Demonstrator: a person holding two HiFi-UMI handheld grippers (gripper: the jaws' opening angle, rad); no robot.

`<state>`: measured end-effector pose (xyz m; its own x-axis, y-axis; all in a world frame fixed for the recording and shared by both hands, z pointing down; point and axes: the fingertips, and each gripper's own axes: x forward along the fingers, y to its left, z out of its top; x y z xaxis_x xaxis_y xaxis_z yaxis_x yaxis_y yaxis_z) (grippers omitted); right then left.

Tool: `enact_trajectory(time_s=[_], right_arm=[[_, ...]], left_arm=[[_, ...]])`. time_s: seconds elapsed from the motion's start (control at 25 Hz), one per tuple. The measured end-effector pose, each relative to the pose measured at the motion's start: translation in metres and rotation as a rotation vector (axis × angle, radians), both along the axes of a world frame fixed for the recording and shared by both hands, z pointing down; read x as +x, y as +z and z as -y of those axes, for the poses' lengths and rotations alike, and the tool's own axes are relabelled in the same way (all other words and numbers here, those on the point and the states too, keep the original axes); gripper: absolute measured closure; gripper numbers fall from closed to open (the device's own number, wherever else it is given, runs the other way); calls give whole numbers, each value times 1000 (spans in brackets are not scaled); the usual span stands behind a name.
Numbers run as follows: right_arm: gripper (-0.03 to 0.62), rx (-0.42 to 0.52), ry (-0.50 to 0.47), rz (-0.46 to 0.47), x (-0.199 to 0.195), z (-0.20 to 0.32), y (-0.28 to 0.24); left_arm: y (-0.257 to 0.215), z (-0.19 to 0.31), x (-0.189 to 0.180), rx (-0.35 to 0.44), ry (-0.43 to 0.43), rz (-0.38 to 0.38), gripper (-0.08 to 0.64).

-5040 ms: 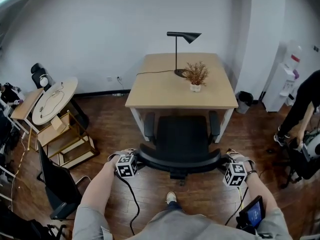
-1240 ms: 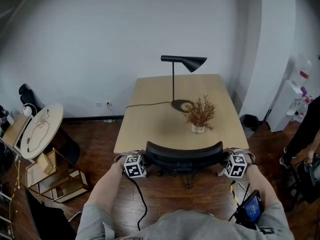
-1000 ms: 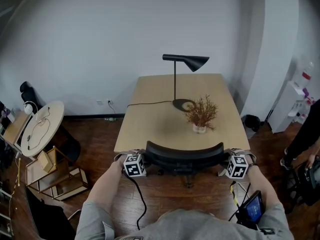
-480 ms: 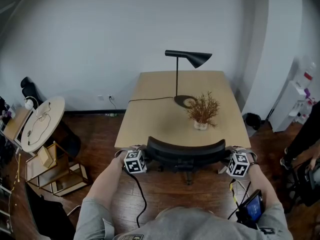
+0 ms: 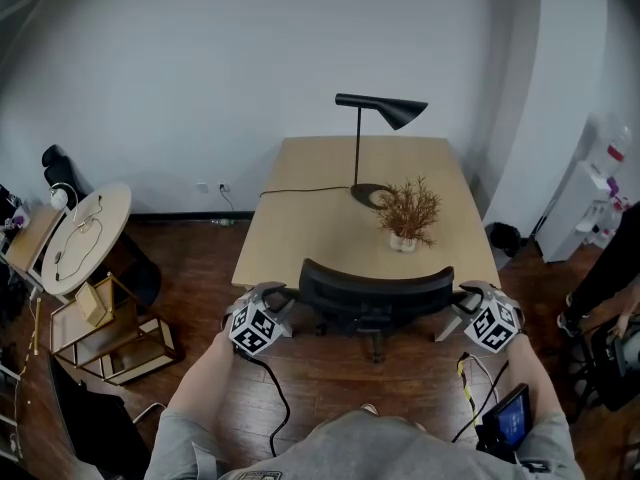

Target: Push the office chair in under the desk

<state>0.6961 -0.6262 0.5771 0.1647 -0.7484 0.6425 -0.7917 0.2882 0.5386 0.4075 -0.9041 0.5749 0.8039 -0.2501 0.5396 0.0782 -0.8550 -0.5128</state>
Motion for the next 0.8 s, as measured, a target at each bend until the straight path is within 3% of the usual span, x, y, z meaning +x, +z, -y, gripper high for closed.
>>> enact_trajectory(time_s=[0.04, 0.12, 0.2, 0.28, 0.36, 0.52, 0.8], right_arm=[[433, 67, 34, 22, -1, -2, -12], [475, 198, 99, 78, -6, -8, -36], [509, 318, 149, 130, -14, -15, -59], [588, 418, 187, 182, -26, -21, -79], [588, 486, 205, 240, -42, -28, -93], [588, 556, 206, 307, -78, -41, -107], [588, 600, 208, 390, -140, -83, -110]], left_arm=[[-10, 1, -5, -27, -47, -67, 458], [-24, -6, -15, -90, -99, -176, 485], [-35, -21, -21, -137, -109, -256, 503], [-46, -40, -26, -188, -108, -327, 554], [-55, -60, -31, -253, -102, -388, 554], [-75, -97, -39, -333, -78, -482, 554], [-90, -159, -63, -443, -28, -569, 554]])
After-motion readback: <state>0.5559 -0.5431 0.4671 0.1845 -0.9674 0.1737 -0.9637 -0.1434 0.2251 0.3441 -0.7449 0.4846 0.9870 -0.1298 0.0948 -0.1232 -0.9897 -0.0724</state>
